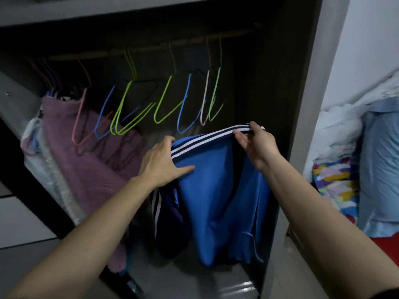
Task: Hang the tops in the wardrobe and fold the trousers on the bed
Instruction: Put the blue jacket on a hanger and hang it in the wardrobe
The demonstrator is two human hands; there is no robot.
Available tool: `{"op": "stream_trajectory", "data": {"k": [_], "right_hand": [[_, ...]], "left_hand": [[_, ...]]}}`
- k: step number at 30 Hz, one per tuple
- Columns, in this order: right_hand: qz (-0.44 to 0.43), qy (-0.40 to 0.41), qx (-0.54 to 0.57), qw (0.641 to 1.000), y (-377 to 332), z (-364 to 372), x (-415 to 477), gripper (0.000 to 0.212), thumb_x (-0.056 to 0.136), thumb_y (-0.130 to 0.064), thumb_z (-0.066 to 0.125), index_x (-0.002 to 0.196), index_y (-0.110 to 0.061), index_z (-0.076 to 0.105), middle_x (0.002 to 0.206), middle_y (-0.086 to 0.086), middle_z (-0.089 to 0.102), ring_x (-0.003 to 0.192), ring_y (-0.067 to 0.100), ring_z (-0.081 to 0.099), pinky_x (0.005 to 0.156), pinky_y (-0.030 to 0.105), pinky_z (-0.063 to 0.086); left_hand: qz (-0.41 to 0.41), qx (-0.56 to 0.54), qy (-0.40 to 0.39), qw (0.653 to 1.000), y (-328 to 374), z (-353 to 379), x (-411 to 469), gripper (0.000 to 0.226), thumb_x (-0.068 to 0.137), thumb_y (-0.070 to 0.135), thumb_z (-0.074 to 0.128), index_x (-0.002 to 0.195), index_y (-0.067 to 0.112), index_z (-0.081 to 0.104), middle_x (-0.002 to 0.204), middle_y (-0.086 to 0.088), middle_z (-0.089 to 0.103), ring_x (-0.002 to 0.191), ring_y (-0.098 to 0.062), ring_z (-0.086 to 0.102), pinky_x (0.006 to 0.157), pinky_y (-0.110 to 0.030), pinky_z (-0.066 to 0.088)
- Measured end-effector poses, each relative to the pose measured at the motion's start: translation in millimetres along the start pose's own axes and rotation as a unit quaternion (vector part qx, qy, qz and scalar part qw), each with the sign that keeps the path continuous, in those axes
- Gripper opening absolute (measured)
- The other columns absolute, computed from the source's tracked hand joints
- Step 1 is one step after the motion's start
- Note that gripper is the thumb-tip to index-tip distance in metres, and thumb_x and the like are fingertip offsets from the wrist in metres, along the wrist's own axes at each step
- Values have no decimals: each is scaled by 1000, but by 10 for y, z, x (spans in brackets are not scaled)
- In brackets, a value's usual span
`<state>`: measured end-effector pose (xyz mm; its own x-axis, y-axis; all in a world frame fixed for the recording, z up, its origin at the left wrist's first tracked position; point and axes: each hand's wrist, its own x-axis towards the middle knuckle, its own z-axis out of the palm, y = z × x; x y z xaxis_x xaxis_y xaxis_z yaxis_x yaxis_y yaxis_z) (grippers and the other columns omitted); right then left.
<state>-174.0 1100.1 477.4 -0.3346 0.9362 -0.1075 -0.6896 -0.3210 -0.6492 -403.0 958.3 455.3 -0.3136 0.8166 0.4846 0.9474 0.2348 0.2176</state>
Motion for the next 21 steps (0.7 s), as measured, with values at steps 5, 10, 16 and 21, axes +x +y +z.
{"op": "stream_trajectory", "data": {"k": [5,10,16,21], "right_hand": [[-46,-51,-3,998,-80,310,-24,25,102,-18,55,121,-2,55,110,21,65,86,26,76,69,26,59],[-102,-27,-27,994,-45,541,24,18,103,-21,53,109,-6,59,82,12,76,85,25,76,69,24,59],[-69,54,-72,994,386,322,105,13,101,-16,54,97,-6,61,75,13,72,65,23,74,57,26,59],[152,49,-421,893,687,113,115,37,104,-31,42,91,-5,65,63,8,72,51,16,68,46,22,51]], "left_hand": [[42,43,25,998,-222,-63,236,62,82,23,71,133,10,39,122,-17,55,113,-38,53,87,-46,48],[57,78,81,992,-514,-92,283,65,83,15,70,142,6,44,116,-20,47,101,-42,52,75,-49,50],[-39,-46,168,984,-631,-224,440,19,97,20,54,102,7,66,88,-26,68,80,-48,62,65,-46,46],[-139,-381,110,908,-387,-148,571,26,96,19,46,76,17,61,78,-4,65,77,-25,59,66,-35,39]]}}
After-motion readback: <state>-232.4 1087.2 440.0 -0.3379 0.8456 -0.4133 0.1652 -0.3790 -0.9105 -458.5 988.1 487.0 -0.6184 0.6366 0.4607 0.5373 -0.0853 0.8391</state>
